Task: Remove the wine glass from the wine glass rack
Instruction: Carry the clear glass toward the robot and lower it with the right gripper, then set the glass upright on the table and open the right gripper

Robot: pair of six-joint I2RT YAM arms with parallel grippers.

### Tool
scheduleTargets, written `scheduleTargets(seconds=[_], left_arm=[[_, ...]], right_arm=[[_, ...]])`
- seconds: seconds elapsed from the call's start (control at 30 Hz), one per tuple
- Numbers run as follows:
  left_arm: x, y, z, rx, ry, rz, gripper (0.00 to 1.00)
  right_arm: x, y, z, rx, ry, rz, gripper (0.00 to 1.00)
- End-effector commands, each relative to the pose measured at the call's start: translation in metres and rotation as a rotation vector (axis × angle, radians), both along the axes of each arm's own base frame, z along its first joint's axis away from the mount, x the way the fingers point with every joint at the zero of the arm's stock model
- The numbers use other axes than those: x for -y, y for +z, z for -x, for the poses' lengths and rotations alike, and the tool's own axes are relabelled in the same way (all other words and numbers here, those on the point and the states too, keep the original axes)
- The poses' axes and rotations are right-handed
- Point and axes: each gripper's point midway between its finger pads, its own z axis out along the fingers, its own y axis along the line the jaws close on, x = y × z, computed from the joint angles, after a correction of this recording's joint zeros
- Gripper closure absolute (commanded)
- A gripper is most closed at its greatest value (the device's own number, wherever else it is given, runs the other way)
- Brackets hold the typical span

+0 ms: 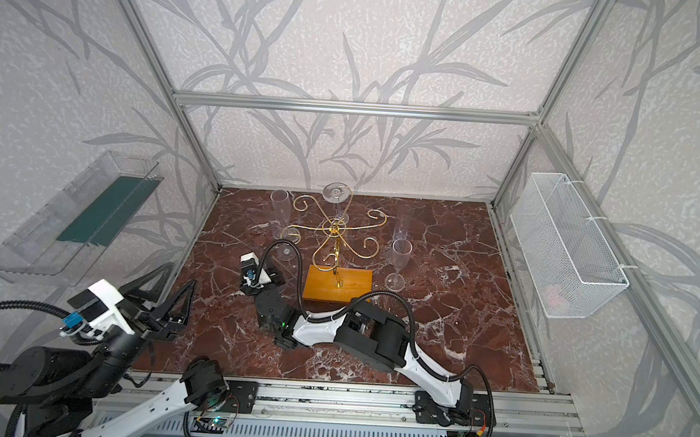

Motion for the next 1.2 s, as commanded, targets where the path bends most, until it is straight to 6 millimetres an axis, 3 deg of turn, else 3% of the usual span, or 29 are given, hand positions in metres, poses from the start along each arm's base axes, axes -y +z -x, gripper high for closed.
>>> scheduleTargets(seconds=[0.0,0.23,0.5,1.17], left_arm=[[-0.007,0.004,0.005,0.007,-0.006,0.021,0.34],[-0.007,0.003,0.005,0.002,-0.004,0.018,0.34],[-0.007,0.002,0.004,0.002,-0.001,0.018,0.34],[-0.007,0.003,0.005,0.0,-0.001,0.021,0.33]], right_arm=[[0.007,0.004,-0.011,-0.019,-0.039,-0.082,0.75],[0.016,-0.011,-0.024,-0.05,-0.067,-0.085,0.74],[0.019,-0.015,-0.026,-0.057,-0.086,-0.073,0.57],[0.021,-0.013,-0.026,-0.051,-0.091,-0.054,0.33]])
